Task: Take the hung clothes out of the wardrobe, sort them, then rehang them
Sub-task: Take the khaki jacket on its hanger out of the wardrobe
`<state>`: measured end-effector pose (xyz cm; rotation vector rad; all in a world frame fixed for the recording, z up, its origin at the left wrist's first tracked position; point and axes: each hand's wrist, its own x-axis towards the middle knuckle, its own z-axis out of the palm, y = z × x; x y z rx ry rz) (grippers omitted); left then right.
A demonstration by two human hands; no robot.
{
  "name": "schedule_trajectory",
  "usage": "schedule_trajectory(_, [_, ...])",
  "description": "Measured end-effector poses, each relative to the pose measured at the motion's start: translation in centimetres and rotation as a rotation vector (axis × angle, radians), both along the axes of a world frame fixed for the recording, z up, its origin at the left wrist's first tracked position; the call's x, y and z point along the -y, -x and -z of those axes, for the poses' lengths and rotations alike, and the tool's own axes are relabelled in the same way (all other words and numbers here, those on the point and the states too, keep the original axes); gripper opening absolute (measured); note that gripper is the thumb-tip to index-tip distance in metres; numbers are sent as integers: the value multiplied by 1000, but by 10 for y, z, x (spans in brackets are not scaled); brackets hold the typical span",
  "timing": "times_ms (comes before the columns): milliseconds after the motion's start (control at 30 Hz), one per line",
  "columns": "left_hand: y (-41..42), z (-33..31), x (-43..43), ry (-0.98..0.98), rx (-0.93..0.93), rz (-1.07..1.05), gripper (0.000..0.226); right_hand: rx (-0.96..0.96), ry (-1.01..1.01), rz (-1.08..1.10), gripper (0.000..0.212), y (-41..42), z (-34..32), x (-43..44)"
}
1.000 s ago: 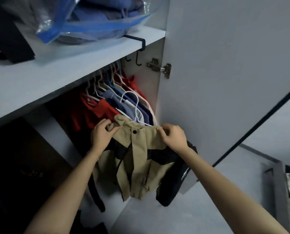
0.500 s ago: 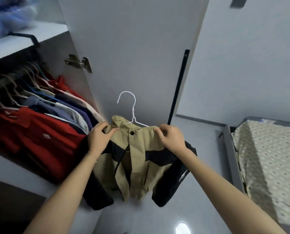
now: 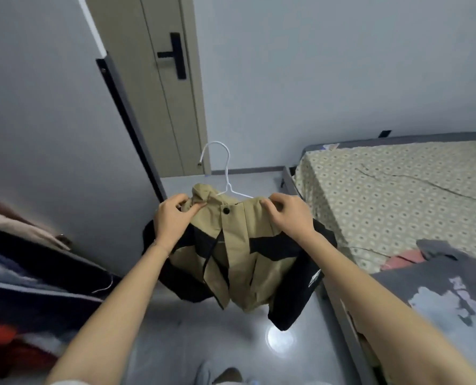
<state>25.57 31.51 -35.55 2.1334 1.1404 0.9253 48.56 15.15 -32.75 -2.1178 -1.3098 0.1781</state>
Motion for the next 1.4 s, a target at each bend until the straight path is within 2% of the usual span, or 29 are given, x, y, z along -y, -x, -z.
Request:
schedule_trajectory(467, [-270,-9,74,99,-86,528,54,-47,15,603,41,-145,3,167])
schedule_trajectory(600, [-344,-16,107,80,-68,713,52,-26,-5,782,34,-169,-8,215])
schedule_trajectory(700, [-392,-22,136,60,-42,851,55,3,-25,915,40,-183,-15,247])
schedule_trajectory(933, [-483,-31,210,21,-16,1067,51,84,-26,1171,38,-208,-28,320])
schedule_trajectory(1033, [-518,-38,245,20,-2,1153,48,129,-28,1251,45,-217,-37,350])
schedule_trajectory(1167, [-563,-53,294,39,19,1240,47,158,-29,1321,27,-235,-56,392])
schedule_trajectory(1400, [-645,-47,372,53,18,1332,50,208,3,1357,30,-304,-53,466])
